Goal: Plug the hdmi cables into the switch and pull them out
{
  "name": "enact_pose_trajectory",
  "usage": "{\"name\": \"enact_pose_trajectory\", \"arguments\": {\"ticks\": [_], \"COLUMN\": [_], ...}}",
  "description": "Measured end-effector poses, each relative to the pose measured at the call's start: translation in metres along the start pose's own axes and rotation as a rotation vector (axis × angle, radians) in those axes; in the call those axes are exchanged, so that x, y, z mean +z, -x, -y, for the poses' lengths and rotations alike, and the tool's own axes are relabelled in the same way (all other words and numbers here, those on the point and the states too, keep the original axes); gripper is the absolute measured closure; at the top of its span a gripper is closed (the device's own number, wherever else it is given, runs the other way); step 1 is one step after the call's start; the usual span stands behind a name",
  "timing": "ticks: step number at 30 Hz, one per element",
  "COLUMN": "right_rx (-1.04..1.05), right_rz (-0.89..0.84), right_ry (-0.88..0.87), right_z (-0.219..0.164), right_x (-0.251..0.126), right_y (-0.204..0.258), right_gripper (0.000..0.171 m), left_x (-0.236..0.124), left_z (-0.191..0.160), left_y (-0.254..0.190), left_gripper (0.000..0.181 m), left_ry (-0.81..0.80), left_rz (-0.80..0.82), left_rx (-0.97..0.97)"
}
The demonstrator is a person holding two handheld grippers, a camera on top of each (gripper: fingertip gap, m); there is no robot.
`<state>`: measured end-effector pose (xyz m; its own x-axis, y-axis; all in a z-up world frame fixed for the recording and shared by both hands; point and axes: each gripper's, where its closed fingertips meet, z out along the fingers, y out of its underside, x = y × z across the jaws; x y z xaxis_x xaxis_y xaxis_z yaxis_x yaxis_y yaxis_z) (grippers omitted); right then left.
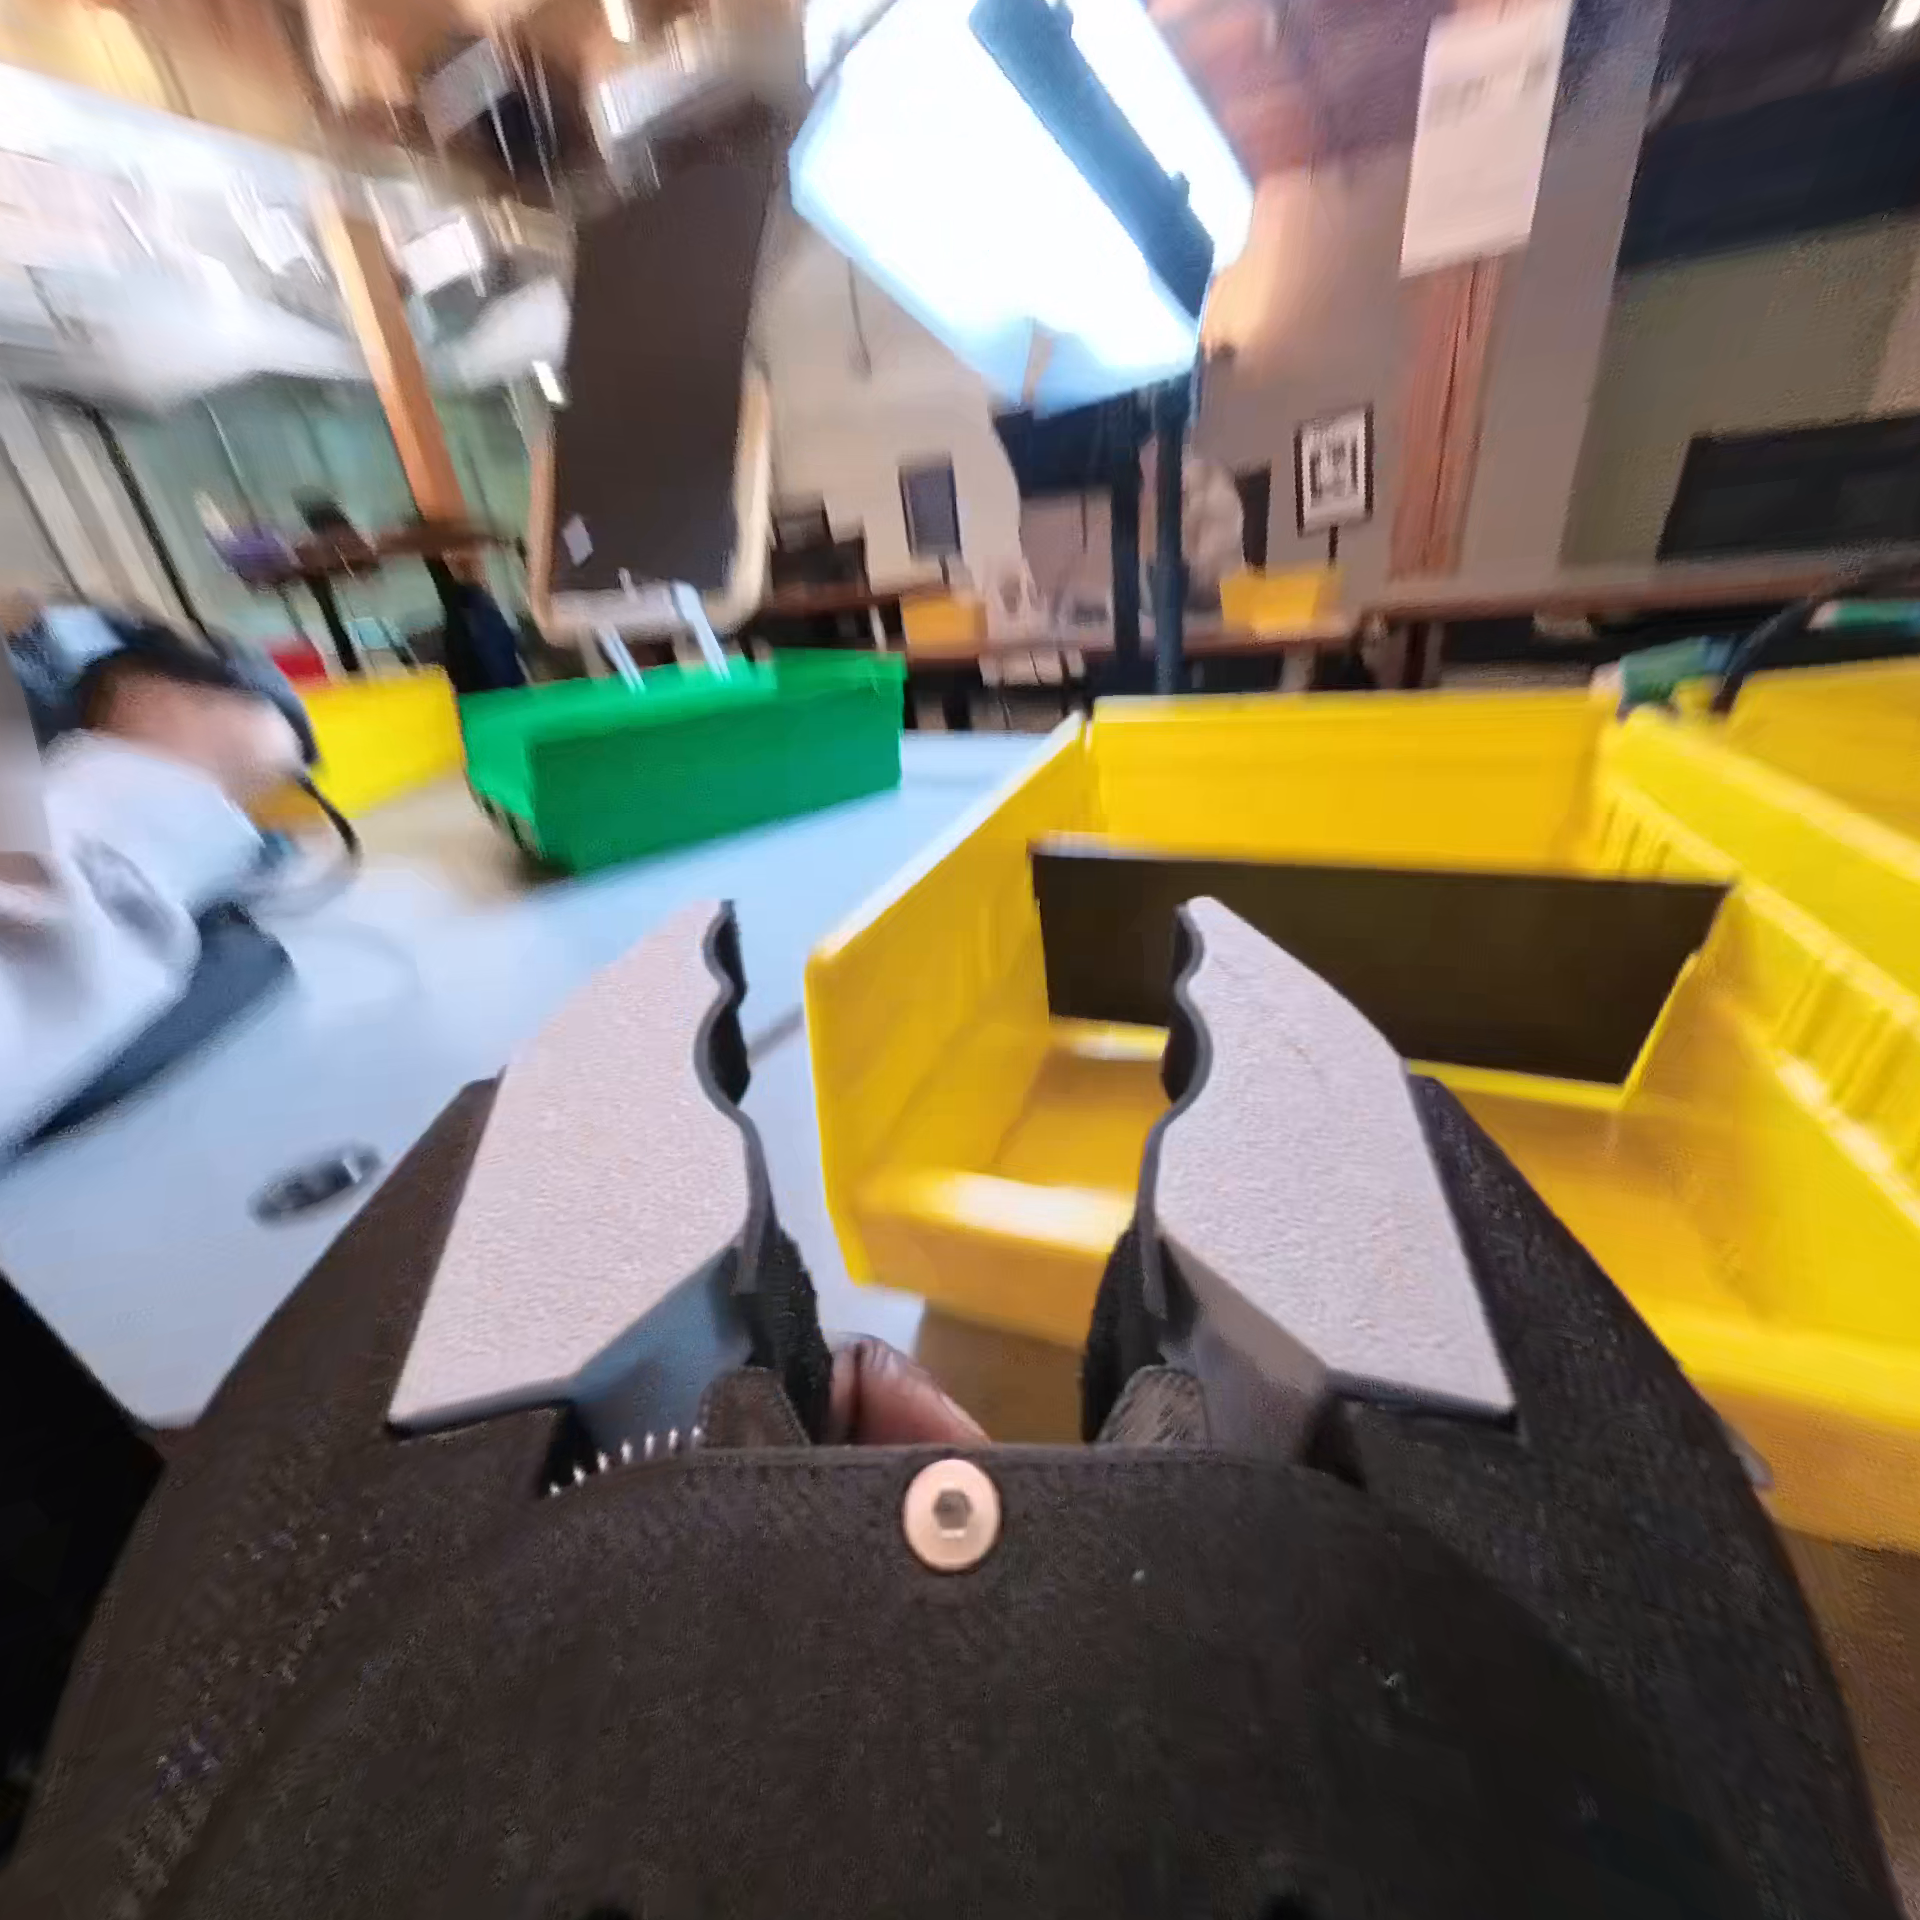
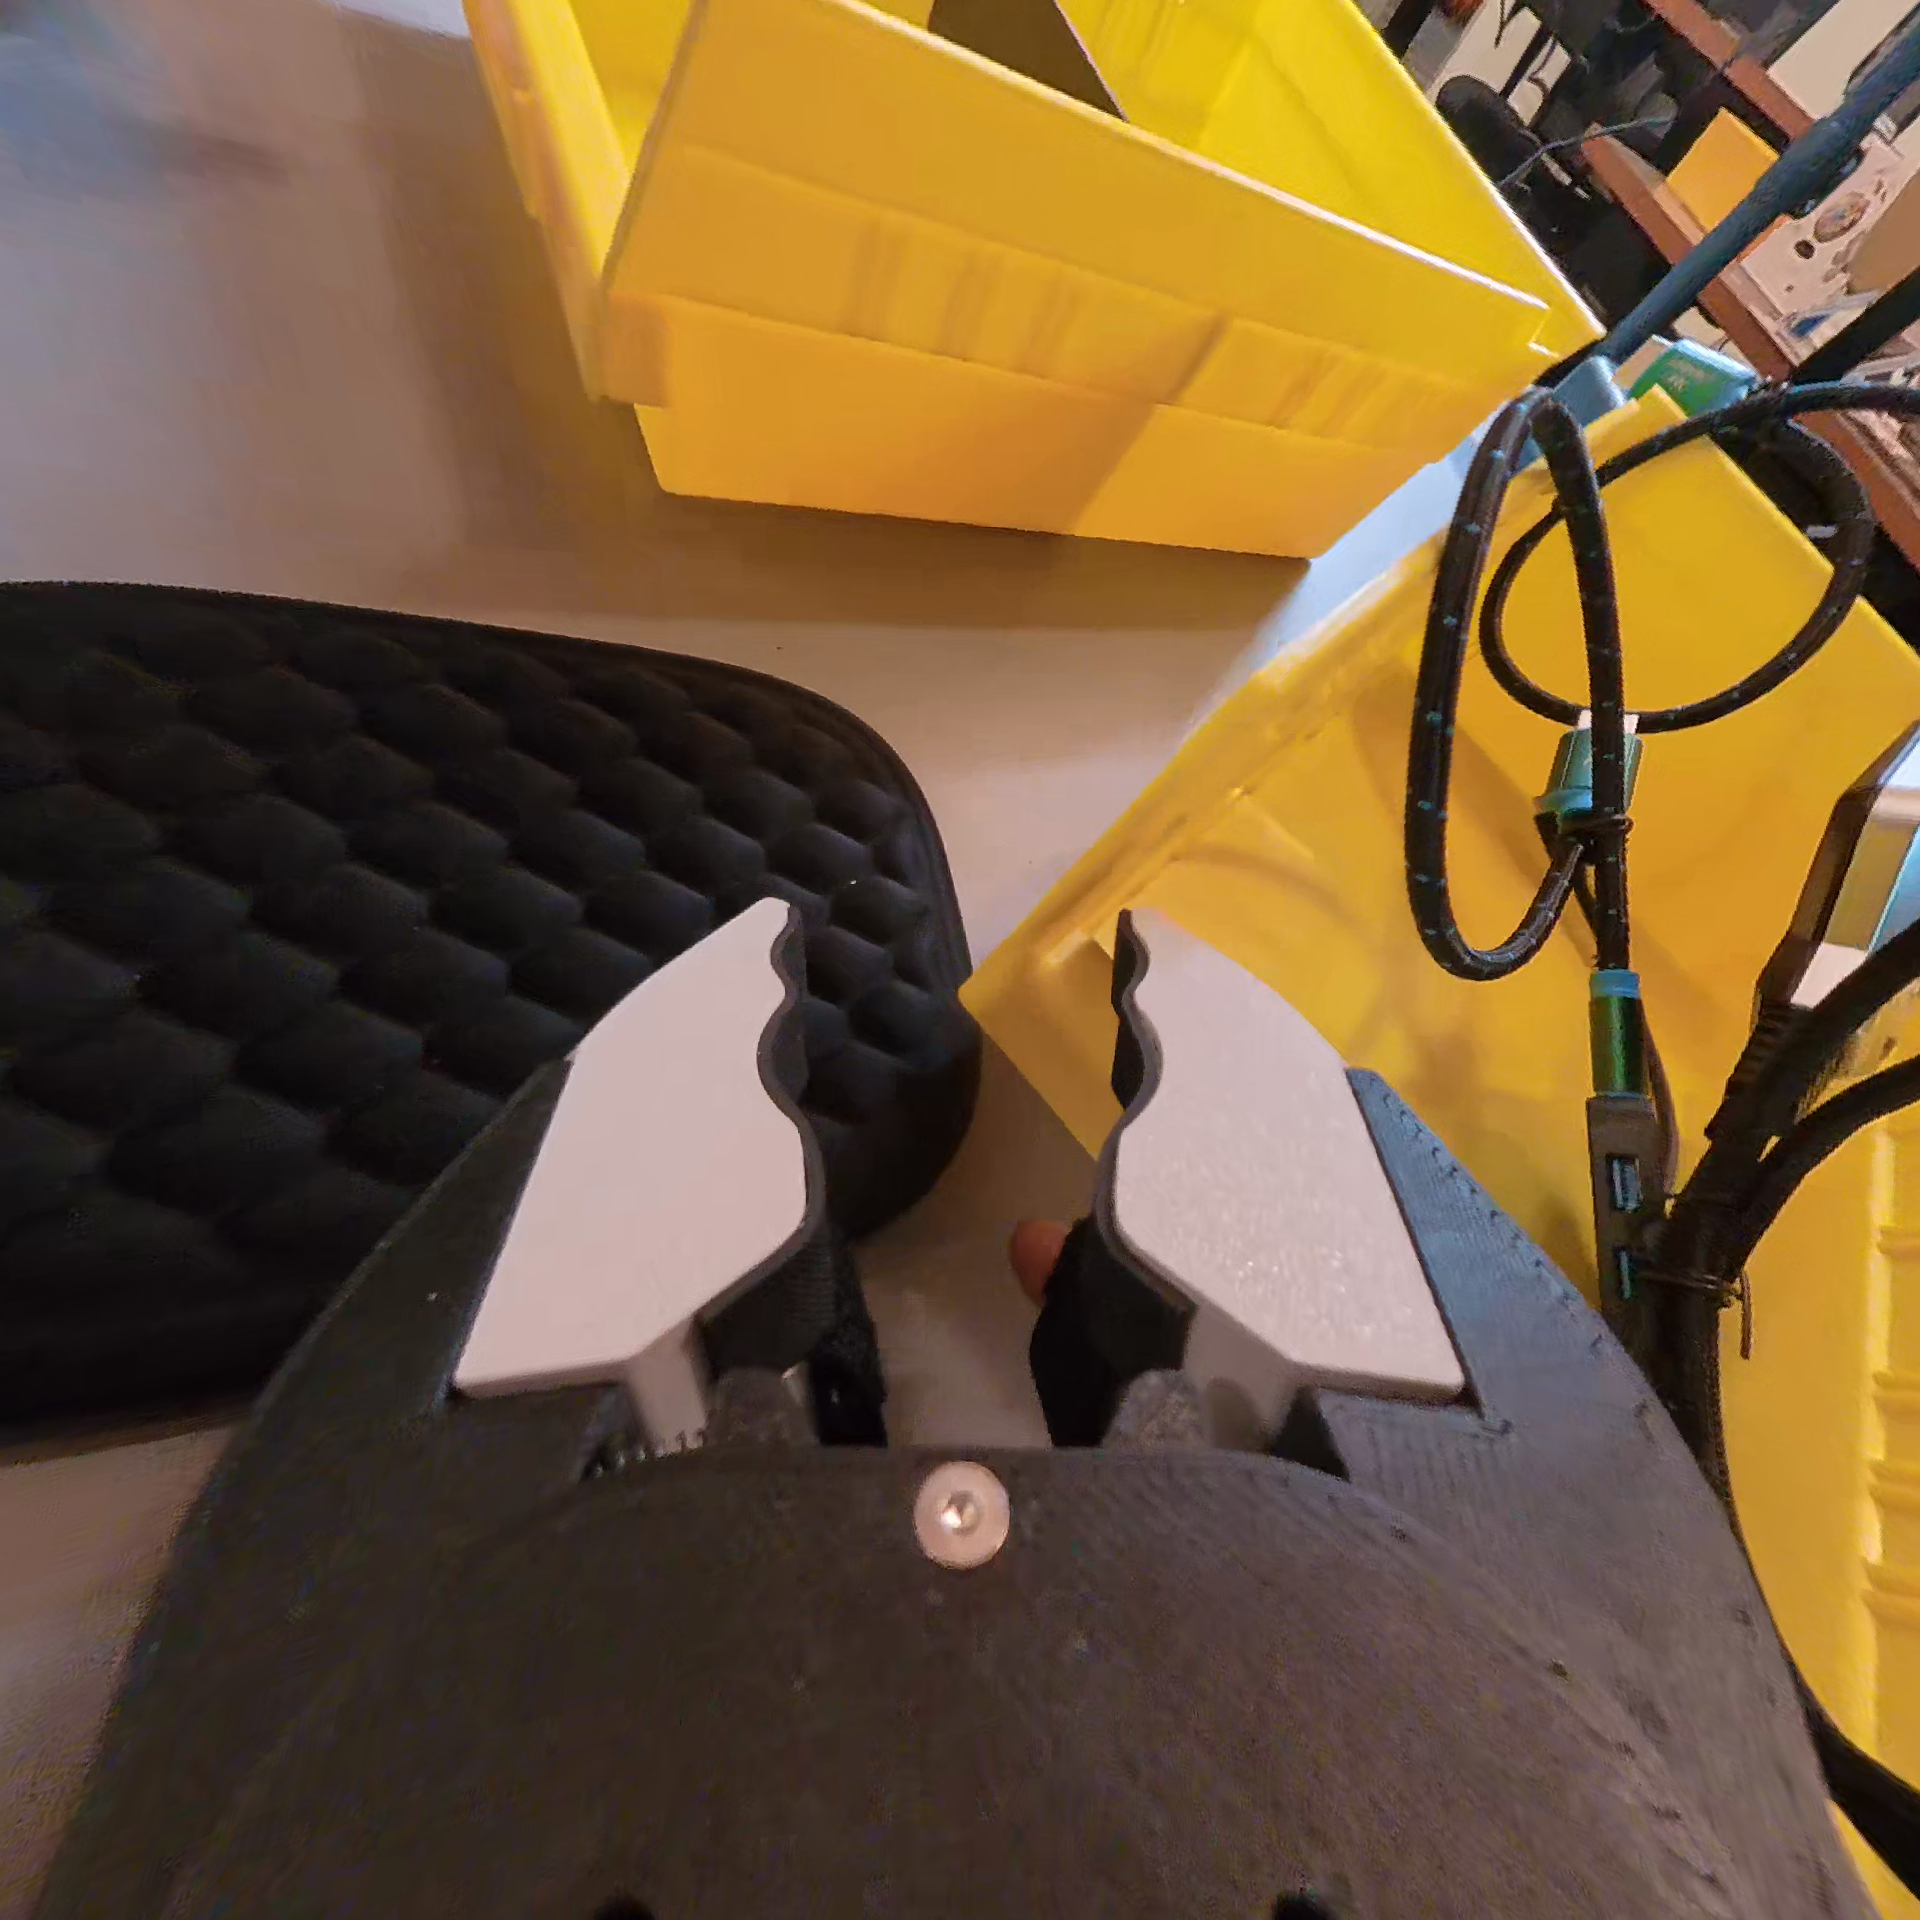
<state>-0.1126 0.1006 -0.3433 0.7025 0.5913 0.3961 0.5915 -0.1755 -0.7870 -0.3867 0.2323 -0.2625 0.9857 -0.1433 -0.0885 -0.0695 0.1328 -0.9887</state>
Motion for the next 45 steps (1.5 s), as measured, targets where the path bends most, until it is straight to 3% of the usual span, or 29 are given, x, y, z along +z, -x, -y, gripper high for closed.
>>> {"name": "enact_pose_trajectory", "arguments": {"ticks": [3,5,10,17,19,20,21,23,25,30,32,34,39,40,43,45], "right_rx": [-0.014,-0.023,-0.011,-0.007,-0.021,-0.026,-0.027,-0.024,-0.011,0.027,0.022,0.020,0.000,-0.016,-0.039,0.043], "right_rz": [-0.003,-0.007,-0.002,-0.003,-0.010,-0.013,-0.015,-0.014,-0.020,-0.067,-0.084,-0.098,-0.139,-0.130,-0.094,-0.102], "right_ry": [-0.019,-0.017,-0.032,-0.036,-0.029,-0.026,-0.025,-0.026,-0.043,-0.160,-0.209,-0.222,-0.345,-0.435,-0.676,-0.625], "right_z": [0.003,0.003,0.006,0.007,0.006,0.006,0.006,0.006,0.009,0.025,0.032,0.035,0.054,0.067,0.100,0.098], "right_x": [0.001,0.001,0.000,0.000,0.000,0.000,0.000,0.000,-0.001,-0.007,-0.010,-0.011,-0.023,-0.032,-0.055,-0.040], "right_y": [0.002,0.002,0.003,0.003,0.003,0.003,0.003,0.002,0.001,-0.005,-0.006,-0.007,-0.009,-0.005,0.014,0.013], "right_gripper": [0.115,0.115,0.115,0.115,0.115,0.115,0.115,0.115,0.117,0.119,0.120,0.120,0.126,0.129,0.143,0.141], "left_x": [0.010,0.010,0.014,0.020,0.020,0.018,0.014,-0.004,-0.023,-0.011,-0.009,-0.005,-0.054,-0.062,-0.055,-0.045], "left_z": [-0.021,-0.021,-0.026,-0.041,-0.041,-0.040,-0.038,-0.037,-0.034,-0.034,-0.039,-0.044,-0.046,-0.045,-0.030,-0.025], "left_y": [0.002,-0.002,-0.004,0.006,0.005,0.008,0.002,-0.025,-0.046,-0.052,-0.066,-0.058,-0.058,-0.058,-0.054,-0.055], "left_gripper": [0.095,0.109,0.111,0.116,0.132,0.157,0.171,0.177,0.173,0.123,0.127,0.170,0.166,0.162,0.128,0.122], "left_ry": [0.118,0.114,0.157,0.263,0.265,0.253,0.248,0.287,0.322,0.279,0.307,0.326,0.619,0.626,0.479,0.439], "left_rz": [-0.077,-0.088,-0.059,-0.030,-0.052,-0.041,-0.099,-0.317,-0.467,-0.387,-0.401,-0.287,-0.383,-0.410,-0.403,-0.384], "left_rx": [-0.121,-0.097,-0.046,-0.146,-0.161,-0.174,-0.178,-0.189,-0.243,-0.143,-0.069,0.076,0.191,0.200,0.151,0.023]}}
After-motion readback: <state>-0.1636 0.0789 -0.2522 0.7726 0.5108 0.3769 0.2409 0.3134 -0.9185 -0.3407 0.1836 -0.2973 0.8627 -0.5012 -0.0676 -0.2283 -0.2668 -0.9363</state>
